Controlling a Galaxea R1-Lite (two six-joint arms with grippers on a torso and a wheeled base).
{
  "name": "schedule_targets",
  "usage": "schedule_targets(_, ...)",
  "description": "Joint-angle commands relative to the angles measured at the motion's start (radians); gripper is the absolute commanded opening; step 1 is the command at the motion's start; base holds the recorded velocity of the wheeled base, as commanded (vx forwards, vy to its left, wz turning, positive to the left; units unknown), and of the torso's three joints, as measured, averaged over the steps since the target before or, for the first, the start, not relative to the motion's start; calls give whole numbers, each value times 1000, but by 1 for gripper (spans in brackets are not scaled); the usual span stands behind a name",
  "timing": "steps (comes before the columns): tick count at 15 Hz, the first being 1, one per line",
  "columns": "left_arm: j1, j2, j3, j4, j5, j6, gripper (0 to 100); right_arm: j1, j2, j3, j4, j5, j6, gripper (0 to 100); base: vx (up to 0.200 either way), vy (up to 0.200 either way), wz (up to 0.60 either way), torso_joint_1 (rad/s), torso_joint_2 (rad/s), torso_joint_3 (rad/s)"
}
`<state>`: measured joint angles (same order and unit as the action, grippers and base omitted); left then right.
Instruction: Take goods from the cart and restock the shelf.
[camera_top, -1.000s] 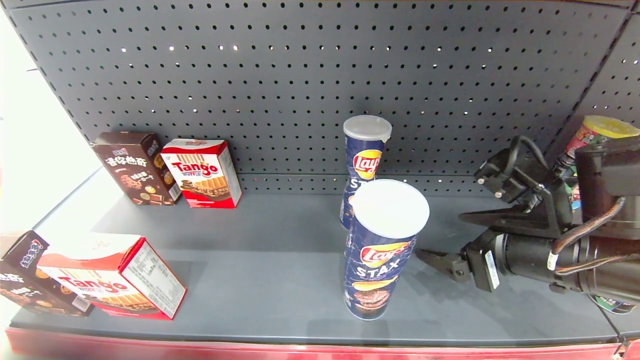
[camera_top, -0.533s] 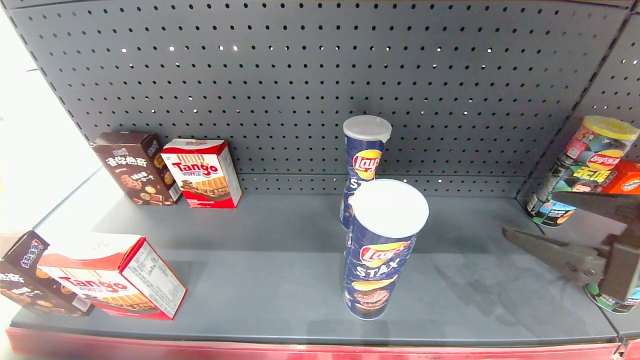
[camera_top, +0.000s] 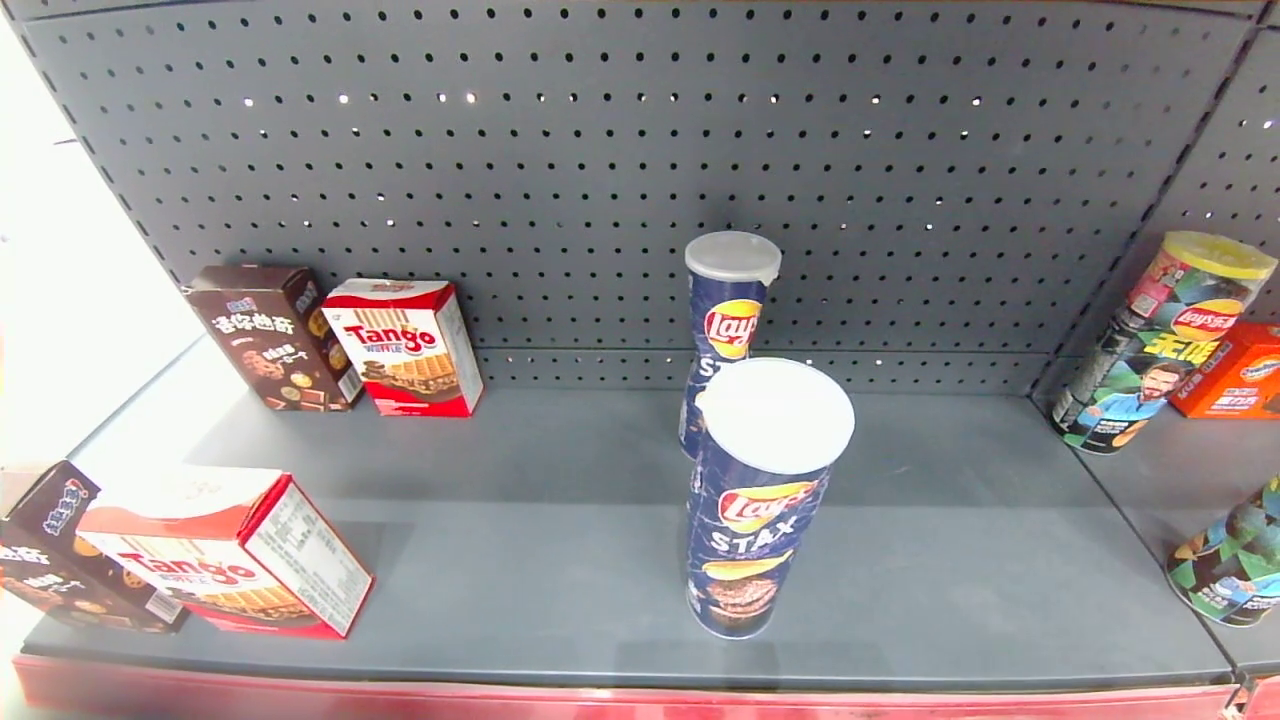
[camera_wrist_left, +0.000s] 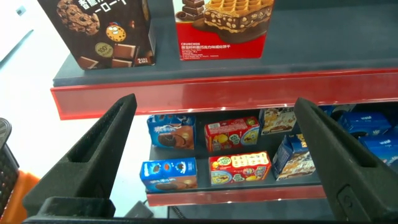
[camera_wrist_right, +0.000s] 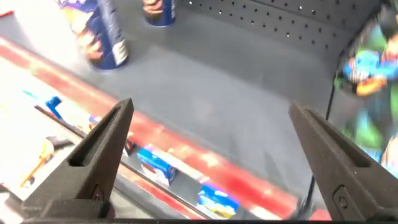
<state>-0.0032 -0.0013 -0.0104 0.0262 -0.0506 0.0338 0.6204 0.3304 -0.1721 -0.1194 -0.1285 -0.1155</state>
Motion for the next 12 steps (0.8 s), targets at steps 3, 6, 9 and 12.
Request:
schedule_targets(3,2,1,0,-2,2,-2,100,-11,-330,145,130,1,151,100,0,0,0,0,0,0)
schedule_targets(6,2,1,0,-2,2,0,100,2,-307,161,127,21,158,100,0,0,0,0,0,0)
schedule_targets(9,2,1,0,-2,2,0,100,64,-330,169,124,84,105,100,0,0,0,0,0,0)
schedule_targets(12,0,1,0,0,0,1,100,-160,-241,169,124,81,111,100,0,0,0,0,0,0)
